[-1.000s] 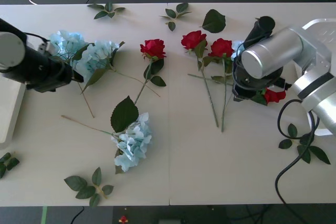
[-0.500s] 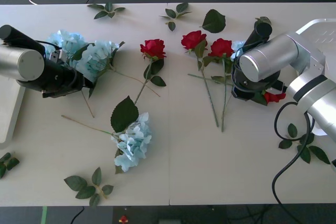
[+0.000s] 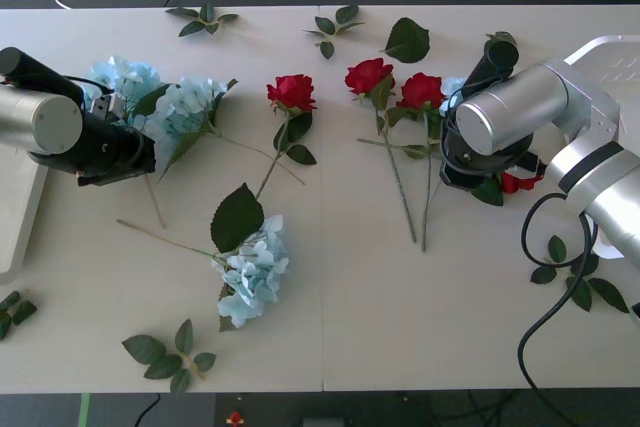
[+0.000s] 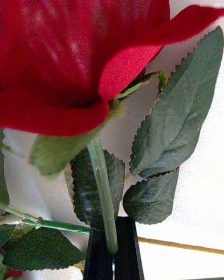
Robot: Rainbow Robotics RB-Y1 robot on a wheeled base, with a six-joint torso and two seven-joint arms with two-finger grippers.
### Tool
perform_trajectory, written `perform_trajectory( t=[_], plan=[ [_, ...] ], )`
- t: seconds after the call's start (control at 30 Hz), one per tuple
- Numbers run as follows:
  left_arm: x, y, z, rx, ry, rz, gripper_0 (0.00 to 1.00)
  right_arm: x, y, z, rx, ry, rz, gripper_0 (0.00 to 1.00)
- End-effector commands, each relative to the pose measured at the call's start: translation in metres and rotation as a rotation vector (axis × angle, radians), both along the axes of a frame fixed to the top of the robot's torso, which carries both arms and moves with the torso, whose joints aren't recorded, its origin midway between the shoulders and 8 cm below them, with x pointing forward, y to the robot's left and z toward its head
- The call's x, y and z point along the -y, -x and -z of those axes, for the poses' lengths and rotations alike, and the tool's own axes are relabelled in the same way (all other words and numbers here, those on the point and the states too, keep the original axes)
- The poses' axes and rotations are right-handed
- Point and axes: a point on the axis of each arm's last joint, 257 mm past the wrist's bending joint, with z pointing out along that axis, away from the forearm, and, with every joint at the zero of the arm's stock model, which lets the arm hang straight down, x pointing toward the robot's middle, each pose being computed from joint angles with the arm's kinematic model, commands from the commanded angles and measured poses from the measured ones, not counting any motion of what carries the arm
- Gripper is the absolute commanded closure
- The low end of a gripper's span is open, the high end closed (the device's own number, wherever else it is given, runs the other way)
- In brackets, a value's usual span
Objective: Place the red flowers into the right box and the blue flowers into the left box. If a person shows an open palm, hand one flower to the person first, then continue sorting.
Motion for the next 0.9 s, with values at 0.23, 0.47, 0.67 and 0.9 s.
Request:
perform_trajectory(
  t=[0.23, 0.47, 0.67, 0.9],
  plan=[
    [0.009, -0.027, -0.03, 0.075, 0.015, -0.014, 1.0, -0.025, -0.012, -0.033, 0.035, -0.024, -0.033, 1.0],
    [0.009, -0.05, -0.078, 0.137, 0.059, -0.034, 1.0, -0.012, 0.0, -0.068, 0.024, -0.032, -0.062, 1.0],
    [0.0, -0.051, -0.146, 0.124, 0.069, 0.008, 1.0, 0.011, 0.012, -0.109, 0.036, 0.013, -0.146, 1.0],
    [-0.051, -0.044, -0.236, 0.206, 0.042, 0.053, 1.0, 0.093, 0.046, -0.162, 0.025, 0.176, -0.435, 1.0]
  ],
)
